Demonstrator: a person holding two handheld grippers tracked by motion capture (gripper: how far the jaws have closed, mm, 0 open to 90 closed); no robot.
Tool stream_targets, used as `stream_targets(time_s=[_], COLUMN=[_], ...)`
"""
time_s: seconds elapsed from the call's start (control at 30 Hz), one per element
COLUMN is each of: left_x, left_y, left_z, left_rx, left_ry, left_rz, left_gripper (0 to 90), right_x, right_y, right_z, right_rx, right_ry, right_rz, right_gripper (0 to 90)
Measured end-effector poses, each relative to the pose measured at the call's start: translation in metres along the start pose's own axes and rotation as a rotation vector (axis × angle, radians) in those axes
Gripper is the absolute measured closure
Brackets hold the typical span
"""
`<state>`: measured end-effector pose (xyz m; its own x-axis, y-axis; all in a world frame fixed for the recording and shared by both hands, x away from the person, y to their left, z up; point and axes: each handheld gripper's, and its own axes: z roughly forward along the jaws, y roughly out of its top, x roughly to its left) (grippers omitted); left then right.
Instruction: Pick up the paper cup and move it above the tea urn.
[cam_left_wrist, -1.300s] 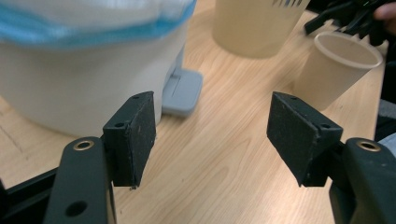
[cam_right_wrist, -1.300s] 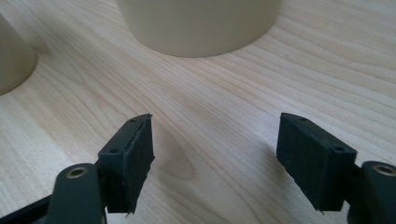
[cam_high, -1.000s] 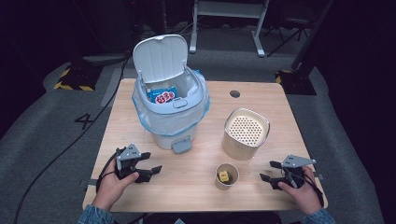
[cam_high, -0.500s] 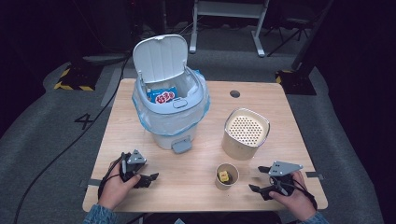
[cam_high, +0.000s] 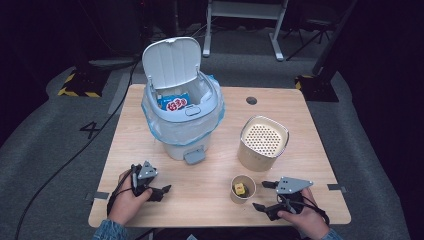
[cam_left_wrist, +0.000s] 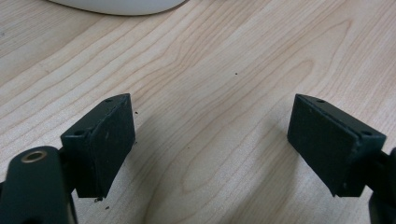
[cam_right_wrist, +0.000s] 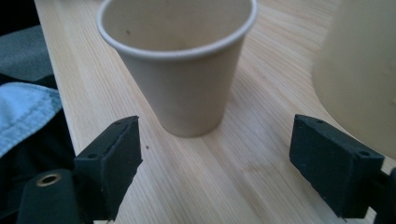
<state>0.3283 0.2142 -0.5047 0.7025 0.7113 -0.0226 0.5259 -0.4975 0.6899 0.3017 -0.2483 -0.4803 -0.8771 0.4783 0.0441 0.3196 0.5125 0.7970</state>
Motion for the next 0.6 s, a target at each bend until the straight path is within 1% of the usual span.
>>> stream_targets(time_s=[0.07,0.1,0.2,0.23,0.3,0.33,0.37,0.47,0.53,0.57,0.6], left_x=[0.0,0.0,0.0,0.0,0.0,0.0,0.0,0.0,0.0,0.0,0.0], left_y=[0.0,0.0,0.0,0.0,0.0,0.0,0.0,0.0,0.0,0.0,0.0], left_z=[0.0,0.0,0.0,0.0,0.0,0.0,0.0,0.0,0.0,0.0,0.0], left_rx=[0.0,0.0,0.0,0.0,-0.001,-0.001,-0.001,0.0,-0.001,-0.001,-0.001], left_ry=[0.0,0.0,0.0,0.0,0.0,0.0,0.001,0.0,0.0,0.0,0.0], left_rz=[0.0,0.0,0.0,0.0,0.0,0.0,0.0,0.0,0.0,0.0,0.0], left_gripper=[15.4,15.4,15.3,15.4,15.4,15.4,15.4,15.4,15.4,15.4,15.4], right_x=[0.002,0.005,0.007,0.009,0.01,0.01,0.011,0.011,0.011,0.011,0.011], right_y=[0.002,0.004,0.006,0.008,0.009,0.009,0.011,0.013,0.015,0.015,0.016], right_z=[0.003,0.007,0.011,0.016,0.022,0.022,0.026,0.032,0.035,0.035,0.039], right_rx=[-0.014,-0.031,-0.042,-0.051,-0.056,-0.056,-0.06,-0.064,-0.067,-0.067,-0.072], right_ry=[0.01,0.014,0.017,0.024,0.019,0.019,0.013,0.01,0.022,0.022,0.021], right_rz=[0.004,0.005,-0.008,-0.008,-0.005,-0.005,-0.006,-0.015,-0.002,-0.002,-0.002], right_gripper=[17.7,18.7,19.8,19.9,20.1,20.1,20.1,19.6,19.6,19.6,19.7])
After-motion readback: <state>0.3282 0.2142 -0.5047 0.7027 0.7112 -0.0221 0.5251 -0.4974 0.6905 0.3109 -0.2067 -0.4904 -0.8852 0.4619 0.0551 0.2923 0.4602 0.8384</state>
